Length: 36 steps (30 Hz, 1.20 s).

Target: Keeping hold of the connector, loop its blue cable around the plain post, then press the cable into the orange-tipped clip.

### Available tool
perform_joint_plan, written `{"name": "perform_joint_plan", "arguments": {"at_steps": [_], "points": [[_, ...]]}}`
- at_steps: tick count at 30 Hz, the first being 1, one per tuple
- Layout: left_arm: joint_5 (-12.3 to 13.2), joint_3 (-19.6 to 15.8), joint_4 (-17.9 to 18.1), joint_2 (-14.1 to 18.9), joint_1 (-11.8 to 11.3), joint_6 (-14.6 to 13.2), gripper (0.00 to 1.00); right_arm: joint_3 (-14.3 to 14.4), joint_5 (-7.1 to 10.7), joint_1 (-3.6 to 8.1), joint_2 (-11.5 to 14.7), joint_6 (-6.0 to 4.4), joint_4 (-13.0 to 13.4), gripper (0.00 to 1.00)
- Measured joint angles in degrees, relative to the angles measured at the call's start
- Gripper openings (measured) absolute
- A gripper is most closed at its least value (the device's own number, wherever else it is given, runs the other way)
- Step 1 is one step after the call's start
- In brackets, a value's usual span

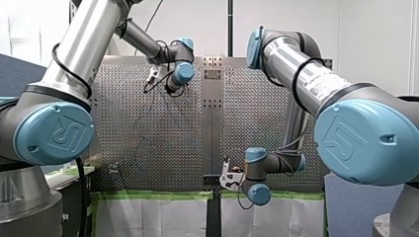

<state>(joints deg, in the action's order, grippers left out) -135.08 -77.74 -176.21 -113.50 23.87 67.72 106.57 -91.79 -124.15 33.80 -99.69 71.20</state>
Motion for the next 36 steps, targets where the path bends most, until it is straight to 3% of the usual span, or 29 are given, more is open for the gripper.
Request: {"name": "perform_joint_plan", "arguments": {"at_steps": [13, 23, 36], "points": [[0.3, 0.4, -0.1, -0.6, -3.6, 0.2, 1.0, 0.0, 0.06, 0.0, 0.0, -0.15, 0.0, 0.0], [2.6, 0.7, 0.6, -0.6, -5.7, 1.2, 1.0, 0.0, 0.11, 0.0, 0.0, -0.25, -0.2, 0.0], [4.4, 1.3, 1.5, -2.4, -6.8, 2.9, 1.0, 0.0, 0.11, 0.0, 0.0, -0.25, -0.5, 0.0]]}}
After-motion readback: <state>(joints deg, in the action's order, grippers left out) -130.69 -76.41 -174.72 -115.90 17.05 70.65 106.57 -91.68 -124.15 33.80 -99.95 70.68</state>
